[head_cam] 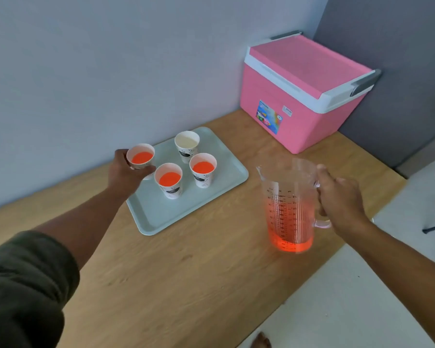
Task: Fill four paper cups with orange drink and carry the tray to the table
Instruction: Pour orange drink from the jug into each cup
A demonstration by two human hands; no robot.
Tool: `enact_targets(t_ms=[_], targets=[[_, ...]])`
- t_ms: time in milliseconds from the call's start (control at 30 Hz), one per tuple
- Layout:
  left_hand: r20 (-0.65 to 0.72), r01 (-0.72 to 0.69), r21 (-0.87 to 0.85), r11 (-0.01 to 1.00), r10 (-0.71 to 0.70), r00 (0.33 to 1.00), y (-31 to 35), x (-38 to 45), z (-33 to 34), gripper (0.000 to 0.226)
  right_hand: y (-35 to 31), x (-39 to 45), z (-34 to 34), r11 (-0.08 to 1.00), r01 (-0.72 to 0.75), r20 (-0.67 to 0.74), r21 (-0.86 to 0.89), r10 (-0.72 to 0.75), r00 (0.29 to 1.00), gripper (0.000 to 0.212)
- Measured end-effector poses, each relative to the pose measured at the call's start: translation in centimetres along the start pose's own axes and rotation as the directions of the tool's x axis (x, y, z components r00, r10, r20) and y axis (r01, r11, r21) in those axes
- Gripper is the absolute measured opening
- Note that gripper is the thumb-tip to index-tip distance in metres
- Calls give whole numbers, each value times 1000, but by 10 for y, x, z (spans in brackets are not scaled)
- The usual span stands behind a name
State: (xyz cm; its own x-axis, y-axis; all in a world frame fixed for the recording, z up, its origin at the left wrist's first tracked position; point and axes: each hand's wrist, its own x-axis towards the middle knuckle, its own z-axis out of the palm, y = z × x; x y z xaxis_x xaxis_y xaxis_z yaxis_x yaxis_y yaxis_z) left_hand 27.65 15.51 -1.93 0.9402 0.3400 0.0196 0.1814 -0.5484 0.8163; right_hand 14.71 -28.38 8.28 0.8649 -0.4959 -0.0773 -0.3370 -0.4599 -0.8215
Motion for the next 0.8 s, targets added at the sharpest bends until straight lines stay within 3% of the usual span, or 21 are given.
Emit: enact_targets(t_ms=[300, 433, 667, 800], targets=[[114, -61, 63, 996, 54, 992, 8, 16, 22, 70, 8, -2, -3, 998, -64, -50, 9, 65, 997, 66], [190, -34, 99, 995, 15, 982, 2, 21, 19, 71, 6, -4, -1, 998, -60, -54, 22, 61, 997, 65], [423, -18, 347, 938, -139, 895, 3, 34, -28, 109, 5, -4, 1, 998, -47, -26, 42, 49, 998, 66], [445, -70, 398, 915, -126, 887, 38, 57, -57, 99, 7, -2, 1, 998, -47, -7, 45, 47, 999, 66]])
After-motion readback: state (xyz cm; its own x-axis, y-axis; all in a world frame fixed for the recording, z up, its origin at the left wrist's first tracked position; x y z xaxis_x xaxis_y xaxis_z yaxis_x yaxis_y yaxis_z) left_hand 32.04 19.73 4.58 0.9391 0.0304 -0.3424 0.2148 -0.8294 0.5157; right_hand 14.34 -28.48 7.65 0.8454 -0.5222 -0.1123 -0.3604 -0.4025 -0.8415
